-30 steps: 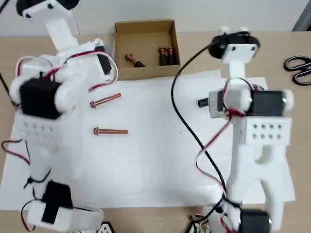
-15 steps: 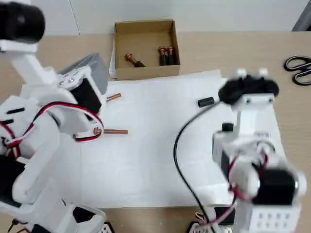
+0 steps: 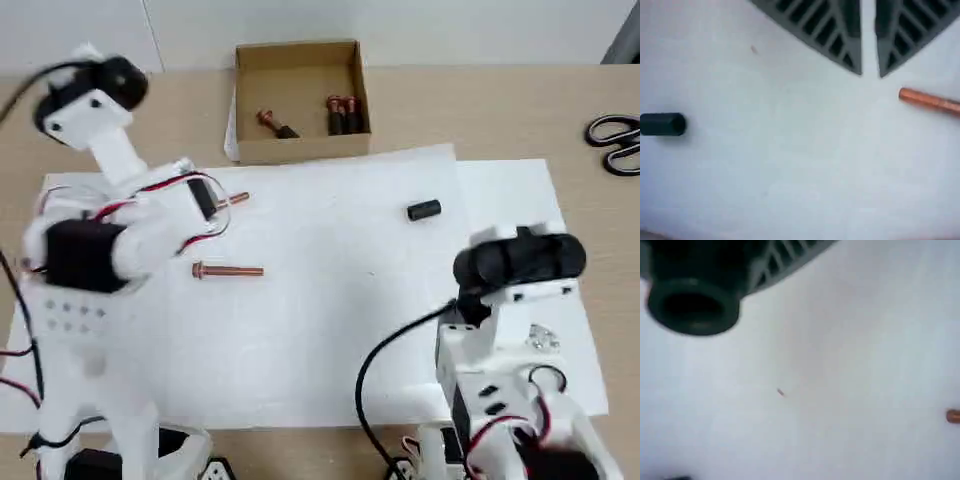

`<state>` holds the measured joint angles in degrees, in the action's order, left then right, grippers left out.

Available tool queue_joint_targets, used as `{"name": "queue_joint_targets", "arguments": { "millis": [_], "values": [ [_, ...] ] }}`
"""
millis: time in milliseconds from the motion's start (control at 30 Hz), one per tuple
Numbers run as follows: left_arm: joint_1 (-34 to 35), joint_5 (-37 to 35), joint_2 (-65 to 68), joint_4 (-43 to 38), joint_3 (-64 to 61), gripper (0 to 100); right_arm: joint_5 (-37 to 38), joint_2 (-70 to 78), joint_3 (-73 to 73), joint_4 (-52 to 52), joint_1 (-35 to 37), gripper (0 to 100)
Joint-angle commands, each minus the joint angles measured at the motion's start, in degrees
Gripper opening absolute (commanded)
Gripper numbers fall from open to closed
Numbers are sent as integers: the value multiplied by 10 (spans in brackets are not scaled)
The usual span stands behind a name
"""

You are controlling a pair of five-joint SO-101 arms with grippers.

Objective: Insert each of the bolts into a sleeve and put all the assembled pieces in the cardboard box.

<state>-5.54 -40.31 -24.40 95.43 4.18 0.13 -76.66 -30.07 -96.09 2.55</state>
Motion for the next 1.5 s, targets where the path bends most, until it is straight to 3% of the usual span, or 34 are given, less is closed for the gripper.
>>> {"name": "queue_joint_targets", "arguments": {
  "millis": [0, 233, 400, 667, 933, 1467],
  "values": [
    [4, -37, -4, -62, -65, 7, -22, 0, 0, 9, -7, 4],
    [7, -79, -2, -149, -170, 7, -46, 1, 0, 9, -7, 4],
    [9, -130, 50, -158, -218, 7, -47, 0, 0, 9, -12, 4],
    [6, -222, 98, -143, -228, 7, -47, 0, 0, 9, -148, 4],
    [6, -272, 120, -145, -231, 7, -47, 0, 0, 9, -206, 4],
    [8, -338, 269, -178, -232, 7, -45, 0, -47, 77, -212, 4]
  ]
}}
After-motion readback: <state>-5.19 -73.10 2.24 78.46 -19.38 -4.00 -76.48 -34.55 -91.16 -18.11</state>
